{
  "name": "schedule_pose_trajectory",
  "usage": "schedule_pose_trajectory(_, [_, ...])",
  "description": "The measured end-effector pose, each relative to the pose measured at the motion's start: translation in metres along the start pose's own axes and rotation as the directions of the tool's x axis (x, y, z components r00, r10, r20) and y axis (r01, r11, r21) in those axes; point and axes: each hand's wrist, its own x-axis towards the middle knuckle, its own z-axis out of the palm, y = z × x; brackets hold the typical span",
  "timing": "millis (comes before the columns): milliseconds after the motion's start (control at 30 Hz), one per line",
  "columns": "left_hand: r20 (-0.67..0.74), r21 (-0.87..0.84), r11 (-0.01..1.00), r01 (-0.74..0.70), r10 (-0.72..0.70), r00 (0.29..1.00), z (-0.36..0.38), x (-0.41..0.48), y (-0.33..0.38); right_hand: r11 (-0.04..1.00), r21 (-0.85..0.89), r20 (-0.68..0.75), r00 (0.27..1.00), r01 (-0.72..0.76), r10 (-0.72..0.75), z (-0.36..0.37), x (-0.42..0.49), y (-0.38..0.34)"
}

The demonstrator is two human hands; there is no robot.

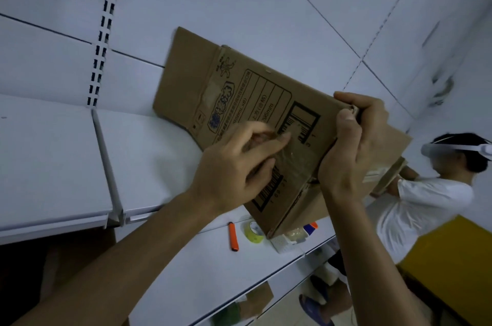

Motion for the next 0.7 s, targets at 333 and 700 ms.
schedule_pose_trajectory(333, [0.179,0.010,0.998,-0.064,0.061,0.982,-0.012,0.003,0.023,0.999,-0.050,-0.030,0.999,0.016,-0.017,0.004,0.001,-0.003])
schedule_pose_trajectory(700, [0.772,-0.599,-0.635,0.488,-0.619,0.142,-0.037,0.020,0.086,0.996,-0.084,-0.063,0.998,0.005,-0.010,0.004,0.000,-0.007])
